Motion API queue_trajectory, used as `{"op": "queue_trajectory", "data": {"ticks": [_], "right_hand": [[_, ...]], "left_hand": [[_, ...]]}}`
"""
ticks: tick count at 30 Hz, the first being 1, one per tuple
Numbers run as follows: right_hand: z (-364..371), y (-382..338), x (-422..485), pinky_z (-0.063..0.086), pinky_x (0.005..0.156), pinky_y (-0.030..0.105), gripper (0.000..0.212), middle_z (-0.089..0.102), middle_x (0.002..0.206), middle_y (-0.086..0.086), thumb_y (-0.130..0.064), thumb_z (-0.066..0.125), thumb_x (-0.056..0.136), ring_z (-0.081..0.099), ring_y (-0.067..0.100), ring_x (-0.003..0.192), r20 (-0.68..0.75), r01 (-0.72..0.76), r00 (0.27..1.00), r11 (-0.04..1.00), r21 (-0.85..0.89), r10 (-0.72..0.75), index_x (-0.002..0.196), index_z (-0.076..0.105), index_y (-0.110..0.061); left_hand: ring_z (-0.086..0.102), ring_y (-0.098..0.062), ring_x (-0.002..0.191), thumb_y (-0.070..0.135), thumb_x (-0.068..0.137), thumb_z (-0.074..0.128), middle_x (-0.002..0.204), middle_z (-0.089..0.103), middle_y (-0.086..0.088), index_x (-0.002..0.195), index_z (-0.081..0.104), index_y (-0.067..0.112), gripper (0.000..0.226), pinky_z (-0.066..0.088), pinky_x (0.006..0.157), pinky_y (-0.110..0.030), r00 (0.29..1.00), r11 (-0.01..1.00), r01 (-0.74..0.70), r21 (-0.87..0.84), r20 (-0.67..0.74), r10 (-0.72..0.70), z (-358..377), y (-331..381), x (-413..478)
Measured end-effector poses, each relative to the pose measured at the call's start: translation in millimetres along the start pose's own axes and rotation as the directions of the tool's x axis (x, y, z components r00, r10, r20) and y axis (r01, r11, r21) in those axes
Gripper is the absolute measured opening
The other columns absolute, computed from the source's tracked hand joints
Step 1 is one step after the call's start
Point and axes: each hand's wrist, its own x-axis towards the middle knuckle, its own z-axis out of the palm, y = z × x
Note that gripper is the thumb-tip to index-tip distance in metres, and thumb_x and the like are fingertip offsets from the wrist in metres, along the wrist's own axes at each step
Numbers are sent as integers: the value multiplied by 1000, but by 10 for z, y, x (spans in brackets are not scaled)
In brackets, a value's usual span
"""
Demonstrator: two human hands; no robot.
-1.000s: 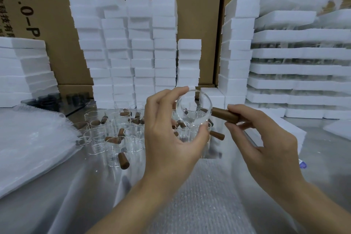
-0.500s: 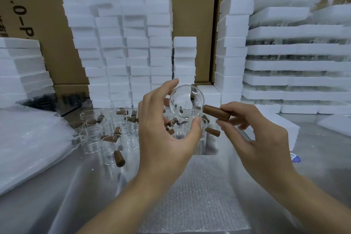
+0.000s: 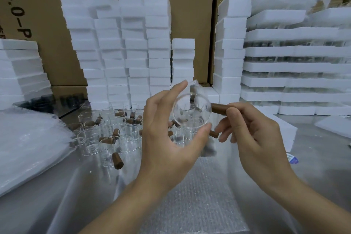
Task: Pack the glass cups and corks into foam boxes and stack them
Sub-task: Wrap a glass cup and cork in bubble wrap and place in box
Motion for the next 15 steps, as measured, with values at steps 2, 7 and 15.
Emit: {"op": "queue_trajectory", "data": {"ticks": [2,7,15], "right_hand": [[23,-5,-6,49,62,13,31,74,78,3,-42,49,111,70,21,66,20,-23,1000,999,41,23,102,77,-34],[36,18,-18,48,58,14,31,73,77,3,-42,49,108,69,21,62,8,-56,998,998,40,56,98,75,-30],[35,-54,-26,47,55,13,29,70,75,6,-44,50,104,66,20,58,-6,-36,999,996,76,36,104,72,-25]], "left_hand": [[54,-19,136,50,86,78,137,52,15,147,53,41,67,43,105,-16,1000,1000,-6,-3,-8,6,2,15,0],[55,-19,133,49,86,80,135,54,17,147,54,39,66,39,105,-13,1000,999,-31,20,-3,31,21,34,-9],[52,-16,138,48,86,80,138,50,19,152,50,43,73,39,107,-12,1000,999,-7,33,17,6,-2,-10,-4]]}}
